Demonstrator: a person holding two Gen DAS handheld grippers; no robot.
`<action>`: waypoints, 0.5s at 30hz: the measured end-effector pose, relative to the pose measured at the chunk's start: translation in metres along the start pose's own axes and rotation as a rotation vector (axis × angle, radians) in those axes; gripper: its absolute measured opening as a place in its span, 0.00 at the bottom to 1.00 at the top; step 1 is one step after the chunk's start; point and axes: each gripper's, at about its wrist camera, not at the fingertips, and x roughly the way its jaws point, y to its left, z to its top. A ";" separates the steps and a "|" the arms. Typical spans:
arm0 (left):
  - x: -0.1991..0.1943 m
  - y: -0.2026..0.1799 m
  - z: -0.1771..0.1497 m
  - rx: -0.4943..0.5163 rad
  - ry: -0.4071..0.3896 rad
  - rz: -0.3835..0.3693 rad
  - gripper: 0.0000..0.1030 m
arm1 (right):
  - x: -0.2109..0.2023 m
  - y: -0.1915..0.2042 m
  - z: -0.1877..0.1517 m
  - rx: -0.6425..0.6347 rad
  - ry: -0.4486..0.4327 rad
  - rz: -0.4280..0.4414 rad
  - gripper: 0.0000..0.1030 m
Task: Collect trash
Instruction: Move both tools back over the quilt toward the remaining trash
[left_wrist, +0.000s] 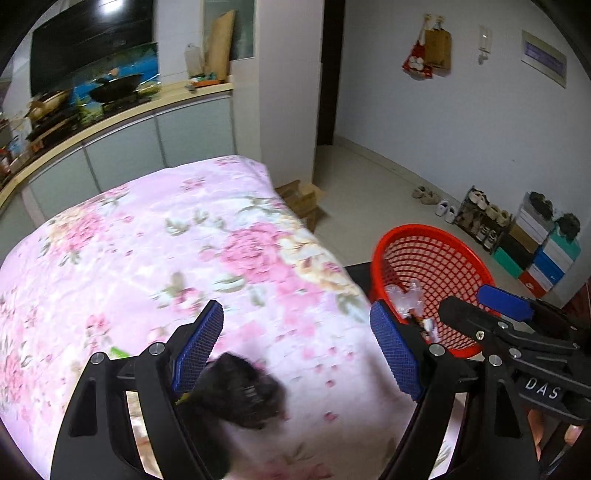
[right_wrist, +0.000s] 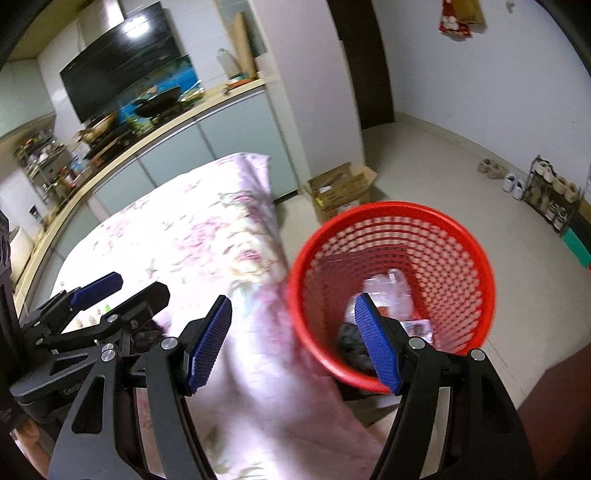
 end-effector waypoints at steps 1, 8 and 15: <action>-0.001 0.003 0.000 -0.006 0.000 0.003 0.77 | 0.001 0.005 -0.001 -0.008 0.004 0.009 0.65; -0.021 0.039 -0.008 -0.049 -0.011 0.065 0.77 | 0.004 0.024 -0.002 -0.037 0.016 0.041 0.65; -0.049 0.096 -0.012 -0.139 -0.021 0.131 0.77 | 0.007 0.035 -0.005 -0.051 0.029 0.068 0.65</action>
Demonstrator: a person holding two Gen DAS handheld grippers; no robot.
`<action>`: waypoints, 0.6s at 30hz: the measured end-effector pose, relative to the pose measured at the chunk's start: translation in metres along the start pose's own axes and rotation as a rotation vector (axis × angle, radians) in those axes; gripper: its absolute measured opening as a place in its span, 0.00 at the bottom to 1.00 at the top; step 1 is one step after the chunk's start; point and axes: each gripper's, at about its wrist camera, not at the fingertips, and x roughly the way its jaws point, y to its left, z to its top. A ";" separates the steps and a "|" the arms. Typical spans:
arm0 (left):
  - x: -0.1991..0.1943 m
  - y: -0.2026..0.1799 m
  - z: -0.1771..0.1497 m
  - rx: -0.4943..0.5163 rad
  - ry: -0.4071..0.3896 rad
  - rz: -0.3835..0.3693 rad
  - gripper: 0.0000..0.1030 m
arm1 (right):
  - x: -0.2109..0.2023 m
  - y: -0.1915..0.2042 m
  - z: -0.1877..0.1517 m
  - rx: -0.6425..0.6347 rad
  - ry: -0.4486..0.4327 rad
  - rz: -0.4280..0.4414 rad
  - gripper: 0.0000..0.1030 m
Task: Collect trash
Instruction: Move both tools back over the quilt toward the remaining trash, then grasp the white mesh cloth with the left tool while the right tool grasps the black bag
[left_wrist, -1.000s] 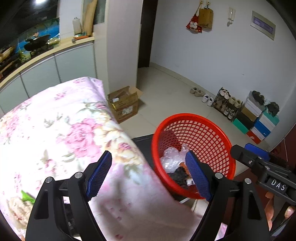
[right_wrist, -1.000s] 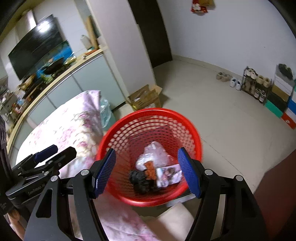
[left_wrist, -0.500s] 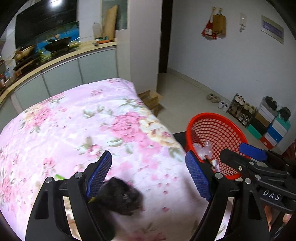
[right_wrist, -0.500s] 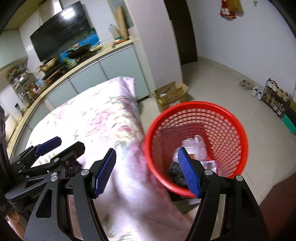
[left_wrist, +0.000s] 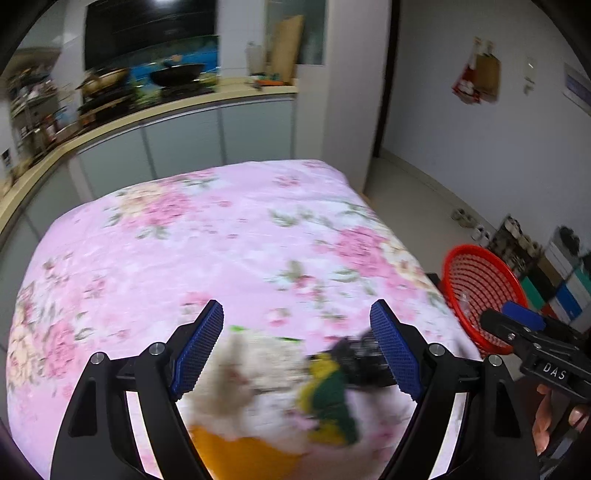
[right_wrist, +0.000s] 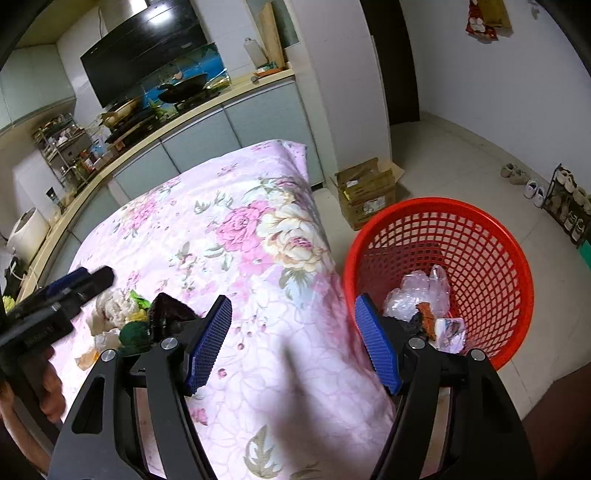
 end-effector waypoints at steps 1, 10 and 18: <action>-0.002 0.007 0.001 -0.013 -0.001 0.007 0.77 | 0.000 0.002 0.000 -0.005 0.002 0.006 0.65; -0.020 0.086 -0.004 -0.144 0.012 0.049 0.77 | 0.007 0.015 -0.001 -0.018 0.016 0.045 0.65; 0.013 0.072 -0.025 -0.086 0.120 -0.130 0.77 | 0.011 0.021 -0.004 -0.024 0.034 0.055 0.65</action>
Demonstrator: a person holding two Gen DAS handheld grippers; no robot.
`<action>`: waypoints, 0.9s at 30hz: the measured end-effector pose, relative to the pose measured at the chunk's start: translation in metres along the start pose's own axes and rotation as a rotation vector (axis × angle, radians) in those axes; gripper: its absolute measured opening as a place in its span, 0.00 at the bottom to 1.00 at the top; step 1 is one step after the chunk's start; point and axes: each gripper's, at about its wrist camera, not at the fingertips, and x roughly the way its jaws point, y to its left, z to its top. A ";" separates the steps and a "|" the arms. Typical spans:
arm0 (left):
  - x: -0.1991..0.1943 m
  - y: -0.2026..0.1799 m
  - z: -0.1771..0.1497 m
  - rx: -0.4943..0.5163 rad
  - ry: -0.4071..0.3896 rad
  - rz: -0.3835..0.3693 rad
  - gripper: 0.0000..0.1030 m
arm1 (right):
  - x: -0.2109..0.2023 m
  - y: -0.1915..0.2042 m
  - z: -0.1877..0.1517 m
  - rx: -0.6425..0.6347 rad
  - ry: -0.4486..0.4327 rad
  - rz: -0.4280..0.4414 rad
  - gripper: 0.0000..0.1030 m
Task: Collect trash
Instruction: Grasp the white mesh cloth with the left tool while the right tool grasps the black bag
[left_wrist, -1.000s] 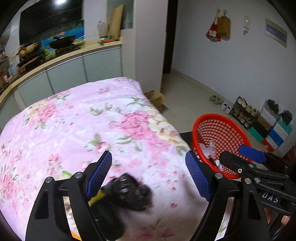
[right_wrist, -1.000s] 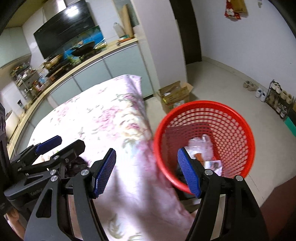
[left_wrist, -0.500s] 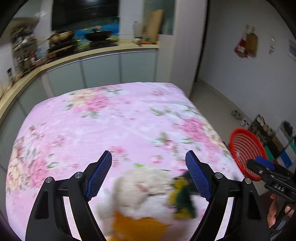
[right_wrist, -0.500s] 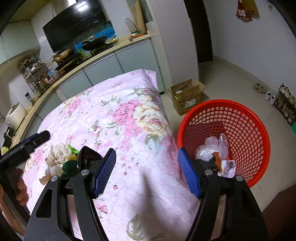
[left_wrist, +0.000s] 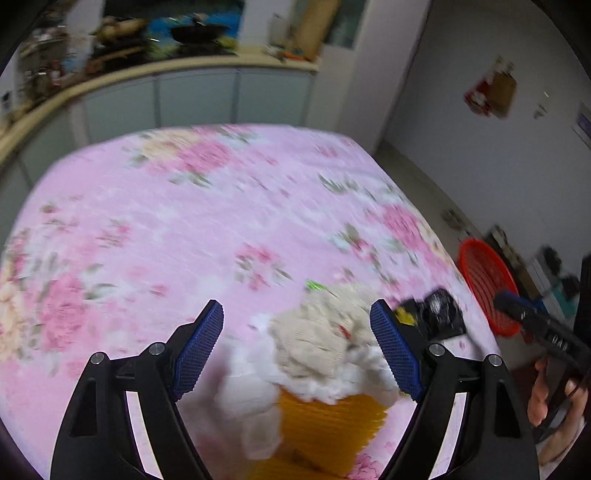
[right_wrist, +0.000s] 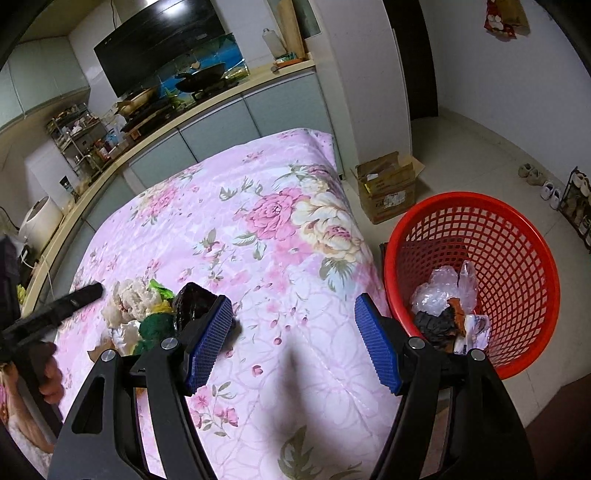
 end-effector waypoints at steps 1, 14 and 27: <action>0.007 -0.003 -0.001 0.011 0.015 -0.011 0.77 | 0.000 0.001 0.000 -0.002 0.002 -0.002 0.65; 0.036 -0.013 -0.002 0.064 0.023 -0.005 0.40 | 0.006 -0.003 -0.003 0.016 0.024 -0.024 0.65; -0.013 0.036 0.014 -0.131 -0.096 0.003 0.40 | 0.010 0.007 -0.003 -0.005 0.027 0.016 0.65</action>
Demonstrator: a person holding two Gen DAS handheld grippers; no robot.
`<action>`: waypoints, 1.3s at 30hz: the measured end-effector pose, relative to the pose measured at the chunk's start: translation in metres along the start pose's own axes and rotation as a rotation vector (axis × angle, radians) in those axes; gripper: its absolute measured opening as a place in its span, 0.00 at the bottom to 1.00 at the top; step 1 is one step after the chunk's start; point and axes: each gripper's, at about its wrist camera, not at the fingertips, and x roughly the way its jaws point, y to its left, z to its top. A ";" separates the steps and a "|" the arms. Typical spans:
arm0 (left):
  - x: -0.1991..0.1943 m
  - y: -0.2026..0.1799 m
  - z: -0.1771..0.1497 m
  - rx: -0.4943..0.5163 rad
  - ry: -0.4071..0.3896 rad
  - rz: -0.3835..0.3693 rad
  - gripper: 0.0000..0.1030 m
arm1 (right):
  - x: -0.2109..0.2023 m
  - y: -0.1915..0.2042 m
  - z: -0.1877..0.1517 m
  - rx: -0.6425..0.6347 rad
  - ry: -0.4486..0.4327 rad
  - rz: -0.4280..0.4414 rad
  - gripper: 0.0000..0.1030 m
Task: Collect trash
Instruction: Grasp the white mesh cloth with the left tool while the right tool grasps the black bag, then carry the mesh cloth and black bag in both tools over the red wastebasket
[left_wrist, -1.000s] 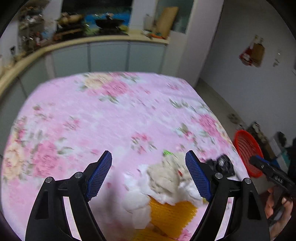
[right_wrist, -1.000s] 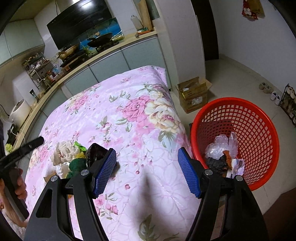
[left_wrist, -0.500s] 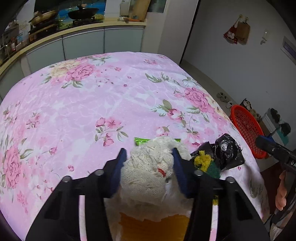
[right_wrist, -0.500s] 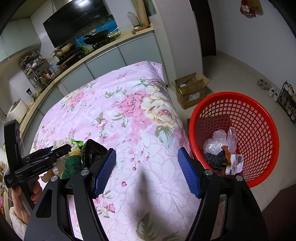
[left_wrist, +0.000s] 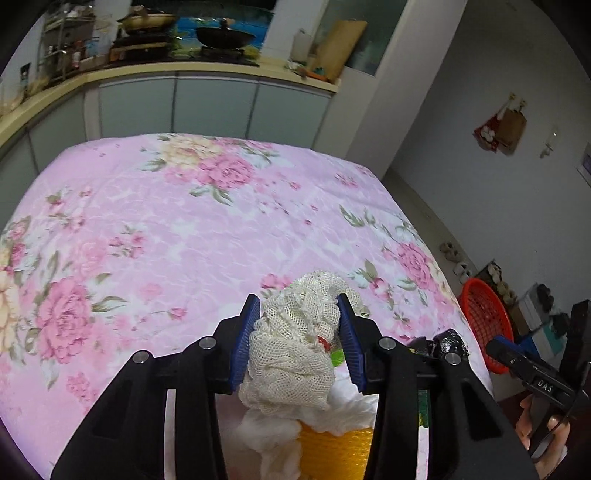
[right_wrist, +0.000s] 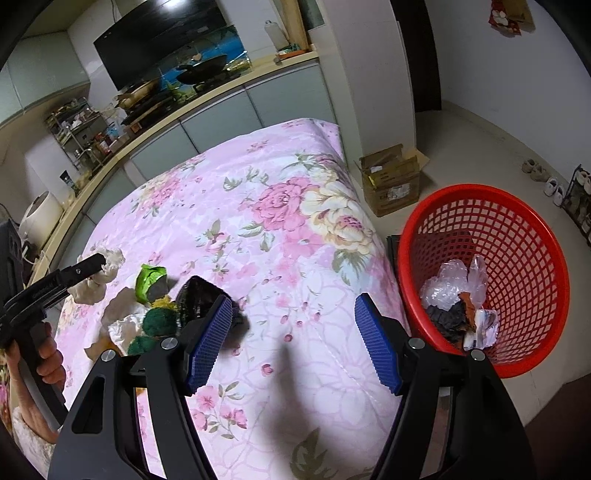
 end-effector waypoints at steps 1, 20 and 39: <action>-0.003 0.001 0.000 -0.003 -0.007 0.010 0.40 | 0.000 0.001 0.000 -0.004 -0.001 0.005 0.65; -0.025 0.017 -0.010 0.000 -0.049 0.088 0.40 | 0.056 0.072 -0.003 -0.226 0.098 0.049 0.65; -0.023 0.015 -0.012 0.006 -0.057 0.107 0.40 | 0.058 0.073 0.001 -0.239 0.076 0.036 0.37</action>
